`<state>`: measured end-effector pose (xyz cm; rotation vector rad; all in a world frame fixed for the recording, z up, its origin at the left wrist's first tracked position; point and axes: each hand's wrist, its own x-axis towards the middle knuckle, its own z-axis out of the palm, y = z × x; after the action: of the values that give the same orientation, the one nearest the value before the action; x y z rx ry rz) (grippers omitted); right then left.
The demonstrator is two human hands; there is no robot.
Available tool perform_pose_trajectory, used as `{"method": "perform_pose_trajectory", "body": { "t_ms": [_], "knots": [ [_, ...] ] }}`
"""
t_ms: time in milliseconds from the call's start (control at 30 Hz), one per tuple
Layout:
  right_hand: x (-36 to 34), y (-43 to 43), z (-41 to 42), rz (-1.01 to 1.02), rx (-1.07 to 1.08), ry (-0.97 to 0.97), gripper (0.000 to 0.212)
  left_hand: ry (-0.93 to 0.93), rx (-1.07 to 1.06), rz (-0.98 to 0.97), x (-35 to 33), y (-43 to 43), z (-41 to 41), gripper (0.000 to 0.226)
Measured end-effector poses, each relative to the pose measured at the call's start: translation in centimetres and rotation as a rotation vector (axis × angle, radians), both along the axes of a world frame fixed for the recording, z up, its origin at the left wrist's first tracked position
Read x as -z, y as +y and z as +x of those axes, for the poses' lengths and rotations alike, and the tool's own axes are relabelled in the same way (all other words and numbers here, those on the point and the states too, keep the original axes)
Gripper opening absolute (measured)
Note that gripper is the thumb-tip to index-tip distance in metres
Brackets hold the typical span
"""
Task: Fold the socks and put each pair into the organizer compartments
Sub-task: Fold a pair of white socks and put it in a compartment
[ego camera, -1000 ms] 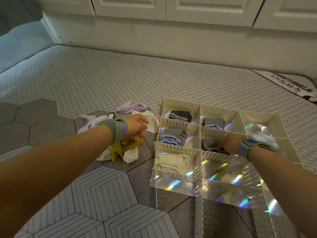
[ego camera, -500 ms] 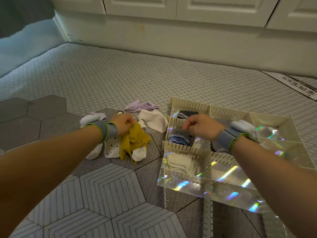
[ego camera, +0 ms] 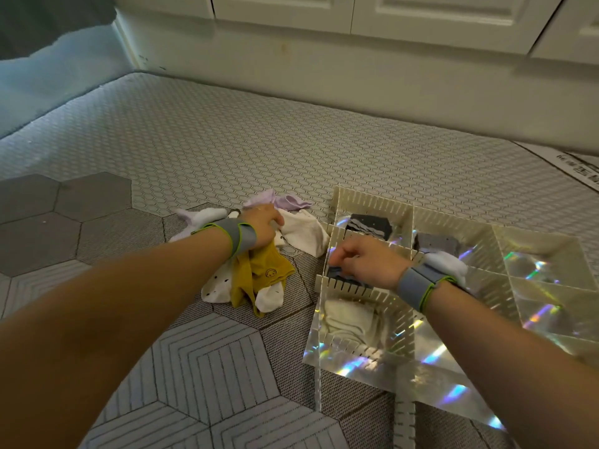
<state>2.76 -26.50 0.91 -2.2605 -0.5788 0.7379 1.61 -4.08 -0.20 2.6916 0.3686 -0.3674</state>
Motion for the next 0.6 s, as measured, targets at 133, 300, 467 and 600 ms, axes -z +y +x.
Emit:
{"method": "perform_pose_trajectory", "body": {
  "t_ms": [133,300,467,600],
  "knots": [
    [0.5,0.4,0.4,0.041,0.020,0.040,0.028,0.020,-0.099,-0.048,0.3,-0.7,1.3,0.038],
    [0.8,0.6,0.8,0.087,0.055,0.091,0.032,-0.081,-0.216,-0.237,0.2,-0.5,1.9,0.025],
    [0.6,0.5,1.1,0.127,0.137,0.089,0.026,-0.291,-0.238,-0.503,-2.1,0.6,1.8,0.029],
    [0.4,0.8,1.6,0.251,0.374,0.018,0.011,-0.263,-0.270,-0.879,-4.2,0.8,1.2,0.026]
  ]
}}
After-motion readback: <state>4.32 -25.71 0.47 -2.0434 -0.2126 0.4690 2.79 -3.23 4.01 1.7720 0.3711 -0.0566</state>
